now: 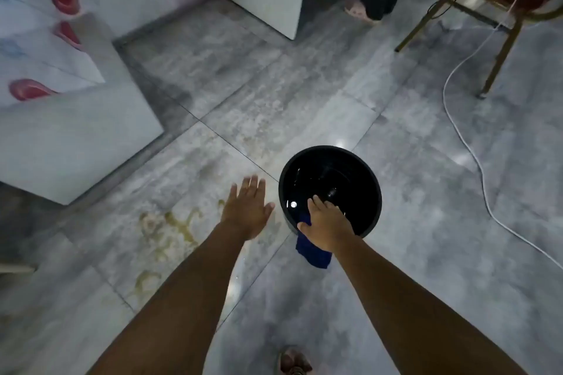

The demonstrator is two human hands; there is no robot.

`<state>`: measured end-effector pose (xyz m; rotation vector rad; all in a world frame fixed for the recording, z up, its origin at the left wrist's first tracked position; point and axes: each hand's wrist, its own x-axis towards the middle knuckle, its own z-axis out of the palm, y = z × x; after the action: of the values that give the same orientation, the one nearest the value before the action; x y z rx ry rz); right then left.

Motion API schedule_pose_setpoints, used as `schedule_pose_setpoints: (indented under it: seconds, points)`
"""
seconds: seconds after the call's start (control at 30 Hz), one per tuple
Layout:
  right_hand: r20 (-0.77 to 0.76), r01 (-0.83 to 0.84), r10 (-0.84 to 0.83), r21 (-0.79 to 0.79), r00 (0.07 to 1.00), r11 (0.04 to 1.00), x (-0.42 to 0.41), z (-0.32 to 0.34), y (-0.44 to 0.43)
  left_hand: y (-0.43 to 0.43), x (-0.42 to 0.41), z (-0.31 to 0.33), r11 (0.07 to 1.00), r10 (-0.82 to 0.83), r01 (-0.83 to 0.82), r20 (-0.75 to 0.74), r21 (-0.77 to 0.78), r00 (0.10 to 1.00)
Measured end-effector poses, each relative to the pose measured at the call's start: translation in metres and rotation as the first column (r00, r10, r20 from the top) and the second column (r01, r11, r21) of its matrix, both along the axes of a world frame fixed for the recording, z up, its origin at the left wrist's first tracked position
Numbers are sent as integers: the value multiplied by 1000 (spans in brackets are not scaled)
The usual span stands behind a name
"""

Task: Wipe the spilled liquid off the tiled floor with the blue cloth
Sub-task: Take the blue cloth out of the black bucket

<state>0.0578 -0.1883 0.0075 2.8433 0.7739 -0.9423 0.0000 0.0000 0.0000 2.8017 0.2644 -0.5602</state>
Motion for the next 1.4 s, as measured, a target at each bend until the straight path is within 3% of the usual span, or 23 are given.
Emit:
schedule_pose_setpoints:
  seconds: [0.13, 0.33, 0.47, 0.63, 0.87, 1.07, 1.23, 1.4]
  points:
    - [43, 16, -14, -51, 999, 999, -12, -58, -20, -33, 3, -62, 992, -121, 122, -13, 27, 993]
    - [122, 35, -36, 8, 992, 999, -16, -112, -28, -50, 20, -117, 980, -191, 182, 118, 81, 975]
    - [131, 74, -91, 127, 987, 989, -16, -121, -26, -49, 25, -138, 979, -200, 184, 224, 90, 954]
    - [63, 47, -60, 185, 996, 982, -14, -118, -29, -48, 20, -155, 987, -146, 159, 366, -4, 919]
    - [46, 10, -19, 186, 999, 983, -19, -96, -29, -35, 18, -151, 981, -194, 185, 366, 60, 910]
    - [129, -22, -24, 341, 991, 940, -32, -71, 5, 21, -22, -159, 997, -42, 22, 283, 75, 958]
    - [-41, 36, -17, 525, 999, 850, -48, -73, 67, 68, -78, -187, 975, 185, -203, 173, 91, 967]
    - [-50, -138, 190, 513, 980, 847, -68, -123, 135, 99, -162, -229, 882, 427, -431, 63, 189, 902]
